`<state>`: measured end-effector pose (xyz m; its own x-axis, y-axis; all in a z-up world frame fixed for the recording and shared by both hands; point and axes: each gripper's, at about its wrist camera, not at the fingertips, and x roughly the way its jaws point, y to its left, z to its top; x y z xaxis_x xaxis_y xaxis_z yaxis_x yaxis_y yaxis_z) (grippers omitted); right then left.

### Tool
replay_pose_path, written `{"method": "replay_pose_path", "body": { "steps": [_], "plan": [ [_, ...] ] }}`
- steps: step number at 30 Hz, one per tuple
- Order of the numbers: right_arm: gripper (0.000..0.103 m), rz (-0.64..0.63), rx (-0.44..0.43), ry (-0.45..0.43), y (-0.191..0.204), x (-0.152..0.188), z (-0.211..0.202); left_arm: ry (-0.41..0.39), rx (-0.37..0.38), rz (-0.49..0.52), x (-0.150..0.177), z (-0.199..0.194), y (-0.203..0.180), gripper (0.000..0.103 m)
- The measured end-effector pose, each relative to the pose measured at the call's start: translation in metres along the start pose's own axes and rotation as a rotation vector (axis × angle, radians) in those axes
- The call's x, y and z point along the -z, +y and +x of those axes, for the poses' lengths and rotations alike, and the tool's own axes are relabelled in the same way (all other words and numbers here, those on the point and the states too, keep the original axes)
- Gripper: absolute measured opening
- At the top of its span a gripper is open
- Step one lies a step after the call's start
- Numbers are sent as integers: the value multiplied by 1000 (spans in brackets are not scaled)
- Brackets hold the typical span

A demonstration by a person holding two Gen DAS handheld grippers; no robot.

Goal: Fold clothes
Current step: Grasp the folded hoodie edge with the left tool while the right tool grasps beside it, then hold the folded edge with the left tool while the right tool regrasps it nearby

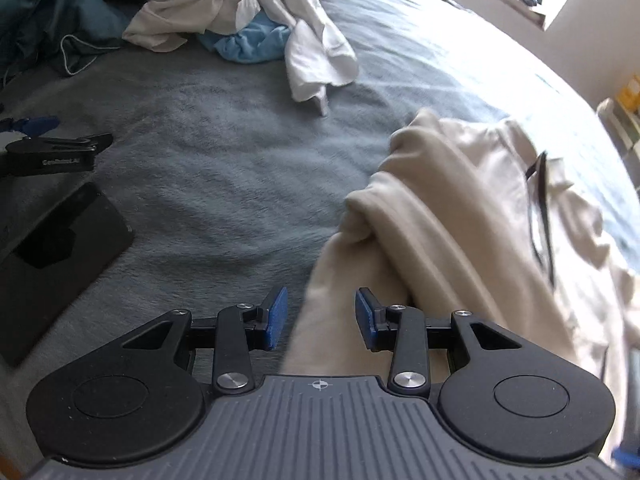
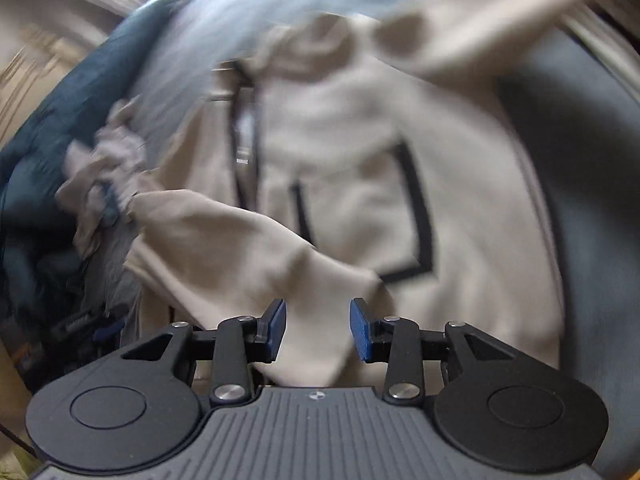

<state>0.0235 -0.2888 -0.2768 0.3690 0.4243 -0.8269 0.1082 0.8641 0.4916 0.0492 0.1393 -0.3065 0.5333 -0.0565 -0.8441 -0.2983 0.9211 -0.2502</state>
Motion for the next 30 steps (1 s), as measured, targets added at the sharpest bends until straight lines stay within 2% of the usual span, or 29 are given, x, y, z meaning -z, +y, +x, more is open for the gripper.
{"method": "replay_pose_path", "body": {
  "steps": [5,7,10,14,19,23,27,29,30],
  "plan": [
    [39,-251,-82,2,57,-29,43,-7,9,-54,-4,-1,-6,37],
    [39,-363,-116,14,90,-39,61,-8,20,-83,-8,0,-4,37],
    [39,-552,-167,-13,144,-59,79,-15,49,-142,-13,6,5,37],
    [41,-827,-173,-64,212,-77,108,1,128,-302,-22,26,31,37],
    [40,-1127,-114,-68,276,-77,166,98,251,-436,-36,56,58,37],
    [39,-1279,-54,-44,308,-73,206,152,304,-444,-43,73,68,37],
    [39,-1354,-10,9,327,-72,237,203,336,-439,-48,87,73,36],
    [39,-1358,5,28,331,-74,244,221,358,-441,-50,90,74,36],
    [39,-1310,6,32,331,-80,243,227,364,-433,-51,91,74,36]
  ]
}}
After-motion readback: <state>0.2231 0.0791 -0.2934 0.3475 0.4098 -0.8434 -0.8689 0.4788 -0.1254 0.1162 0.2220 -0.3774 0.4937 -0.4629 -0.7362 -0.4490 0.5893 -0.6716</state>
